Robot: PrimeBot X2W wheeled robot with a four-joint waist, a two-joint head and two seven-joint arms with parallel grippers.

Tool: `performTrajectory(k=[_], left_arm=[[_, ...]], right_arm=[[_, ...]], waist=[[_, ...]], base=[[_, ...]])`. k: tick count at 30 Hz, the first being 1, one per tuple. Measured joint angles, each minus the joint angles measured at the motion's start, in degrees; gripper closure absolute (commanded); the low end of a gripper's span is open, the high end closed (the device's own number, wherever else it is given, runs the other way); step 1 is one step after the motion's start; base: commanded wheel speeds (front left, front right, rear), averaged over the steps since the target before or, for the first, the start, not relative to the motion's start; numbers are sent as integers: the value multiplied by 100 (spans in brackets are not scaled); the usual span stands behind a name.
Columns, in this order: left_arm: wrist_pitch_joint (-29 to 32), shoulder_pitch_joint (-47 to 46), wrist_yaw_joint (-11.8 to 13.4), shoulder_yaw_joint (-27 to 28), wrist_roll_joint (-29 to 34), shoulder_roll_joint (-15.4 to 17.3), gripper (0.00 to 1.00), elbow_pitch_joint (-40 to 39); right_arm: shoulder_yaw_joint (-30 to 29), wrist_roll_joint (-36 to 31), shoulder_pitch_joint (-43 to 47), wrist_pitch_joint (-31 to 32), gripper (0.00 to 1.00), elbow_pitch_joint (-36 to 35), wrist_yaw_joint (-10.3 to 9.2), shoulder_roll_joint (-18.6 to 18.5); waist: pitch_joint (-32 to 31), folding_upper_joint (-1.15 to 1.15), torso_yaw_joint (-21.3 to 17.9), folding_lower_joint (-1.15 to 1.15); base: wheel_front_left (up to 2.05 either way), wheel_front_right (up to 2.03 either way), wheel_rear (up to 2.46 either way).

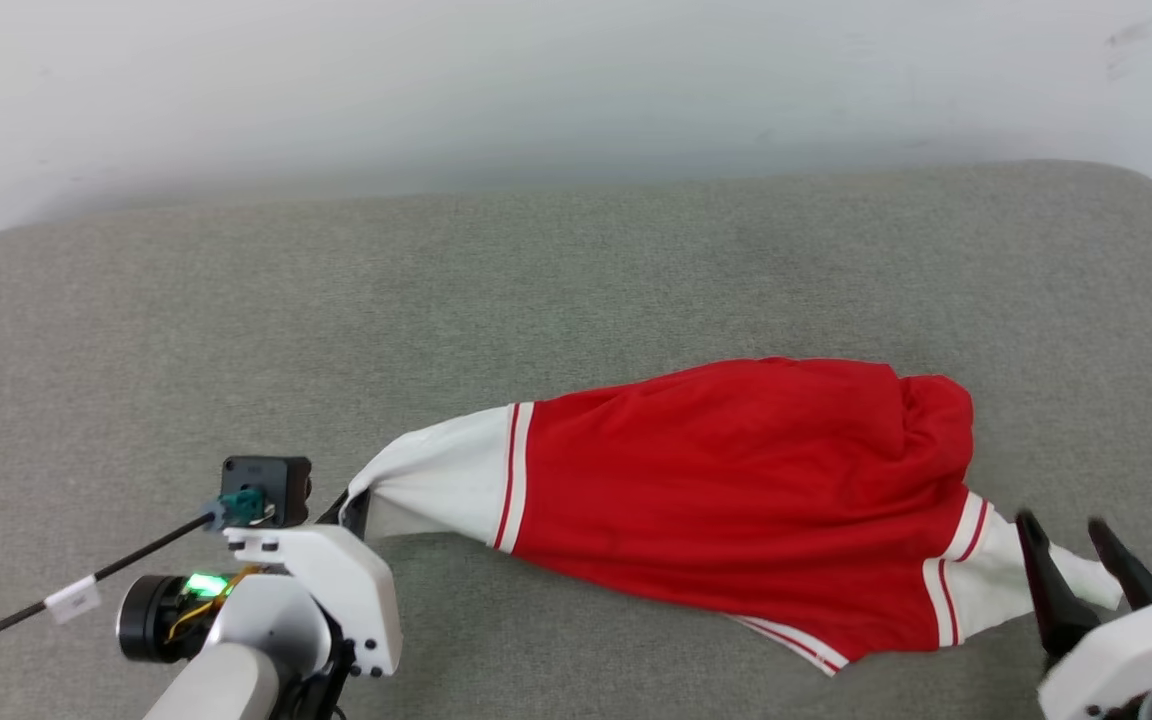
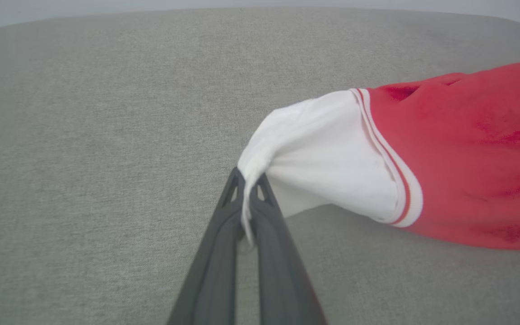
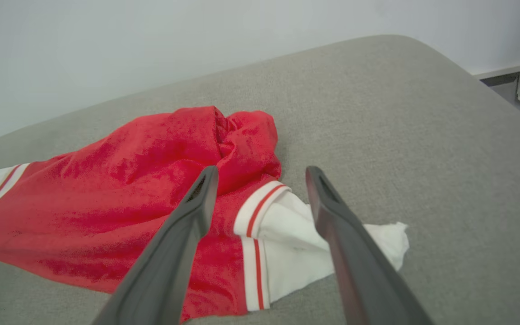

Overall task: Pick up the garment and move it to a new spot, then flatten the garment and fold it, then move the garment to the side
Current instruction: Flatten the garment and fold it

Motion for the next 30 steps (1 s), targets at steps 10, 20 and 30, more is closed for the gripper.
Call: performTrajectory(k=[10, 20, 30], left_arm=[[83, 586, 387, 102, 54, 264, 100, -1099], [87, 442, 428, 15, 147, 207, 100, -1339], [-93, 377, 377, 54, 89, 159, 100, -1209]], right_arm=[[-486, 506, -452, 2240, 0, 1060, 0, -850], [-73, 546, -1221, 3212, 0, 2072, 0, -1224], [196, 1026, -1582, 3957, 100, 2519, -1, -1271]], waist=[[4, 0, 215, 0], [485, 0, 350, 0], [480, 0, 359, 0]], base=[[0, 0, 0], [0, 0, 0], [0, 0, 0]])
